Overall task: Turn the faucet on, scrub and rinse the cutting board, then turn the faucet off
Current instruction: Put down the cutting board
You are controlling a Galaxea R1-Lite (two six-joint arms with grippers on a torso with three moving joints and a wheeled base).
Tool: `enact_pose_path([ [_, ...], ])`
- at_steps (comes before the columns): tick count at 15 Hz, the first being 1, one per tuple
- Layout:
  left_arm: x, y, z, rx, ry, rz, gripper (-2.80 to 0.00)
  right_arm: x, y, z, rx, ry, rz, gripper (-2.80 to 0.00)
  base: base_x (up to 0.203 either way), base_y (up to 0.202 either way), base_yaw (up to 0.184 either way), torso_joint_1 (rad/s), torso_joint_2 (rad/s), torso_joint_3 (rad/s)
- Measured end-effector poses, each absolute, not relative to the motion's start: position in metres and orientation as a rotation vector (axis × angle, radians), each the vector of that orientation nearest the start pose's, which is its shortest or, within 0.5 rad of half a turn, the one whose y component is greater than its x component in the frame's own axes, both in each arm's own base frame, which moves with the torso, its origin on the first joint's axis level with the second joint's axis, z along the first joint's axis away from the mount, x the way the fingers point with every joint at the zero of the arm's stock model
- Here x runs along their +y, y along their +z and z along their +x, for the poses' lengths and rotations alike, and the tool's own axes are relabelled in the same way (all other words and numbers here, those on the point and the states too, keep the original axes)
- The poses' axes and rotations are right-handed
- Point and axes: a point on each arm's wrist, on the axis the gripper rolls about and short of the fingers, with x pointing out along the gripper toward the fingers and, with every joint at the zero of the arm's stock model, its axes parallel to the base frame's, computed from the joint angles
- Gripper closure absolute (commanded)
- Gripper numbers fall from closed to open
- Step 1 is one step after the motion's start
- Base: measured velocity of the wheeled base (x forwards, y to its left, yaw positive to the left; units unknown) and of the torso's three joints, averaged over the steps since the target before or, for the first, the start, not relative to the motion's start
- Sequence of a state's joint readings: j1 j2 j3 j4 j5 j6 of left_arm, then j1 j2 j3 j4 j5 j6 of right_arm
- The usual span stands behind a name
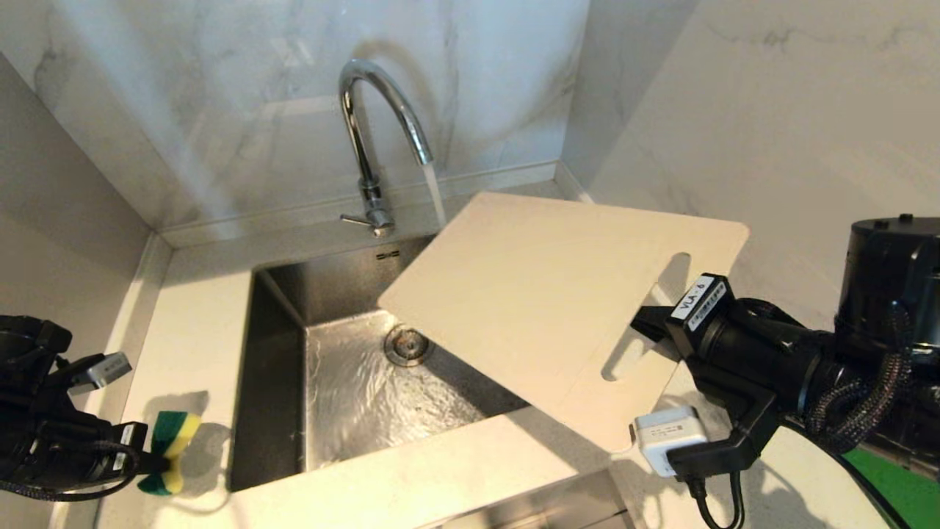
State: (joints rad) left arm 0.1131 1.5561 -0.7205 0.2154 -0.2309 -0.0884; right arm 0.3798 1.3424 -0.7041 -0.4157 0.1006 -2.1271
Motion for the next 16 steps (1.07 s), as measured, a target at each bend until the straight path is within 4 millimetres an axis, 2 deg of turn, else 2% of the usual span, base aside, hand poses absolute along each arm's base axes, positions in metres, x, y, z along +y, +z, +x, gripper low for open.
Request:
enact_pose_path([
  [4, 0.003, 0.159, 0.235, 0.999, -0.099, -0.282, 0.0, 0.1, 0.218, 0.196, -0.563, 0.714, -2.041, 0.0, 0.0, 0.0, 0.0, 0.0, 0.0, 0.0],
  [6, -0.013, 0.18, 0.244, 0.971, -0.137, -0.296, 0.0, 0.109, 0.216, 0.196, -0.647, 0.778, -2.011, 0.0, 0.0, 0.0, 0.0, 0.0, 0.0, 0.0],
  [9, -0.038, 0.222, 0.257, 0.902, -0.207, -0.322, 0.0, 0.125, 0.208, 0.194, -0.733, 0.876, -1.978, 0.0, 0.0, 0.0, 0.0, 0.0, 0.0, 0.0],
  [11, -0.058, 0.249, 0.263, 0.857, -0.259, -0.349, 0.0, 0.13, 0.203, 0.194, -0.749, 0.908, -1.972, 0.0, 0.0, 0.0, 0.0, 0.0, 0.0, 0.0],
  [16, -0.111, 0.274, 0.262, 0.839, -0.402, -0.367, 0.0, 0.134, 0.196, 0.192, -0.766, 0.948, -1.984, 0.0, 0.0, 0.0, 0.0, 0.0, 0.0, 0.0],
])
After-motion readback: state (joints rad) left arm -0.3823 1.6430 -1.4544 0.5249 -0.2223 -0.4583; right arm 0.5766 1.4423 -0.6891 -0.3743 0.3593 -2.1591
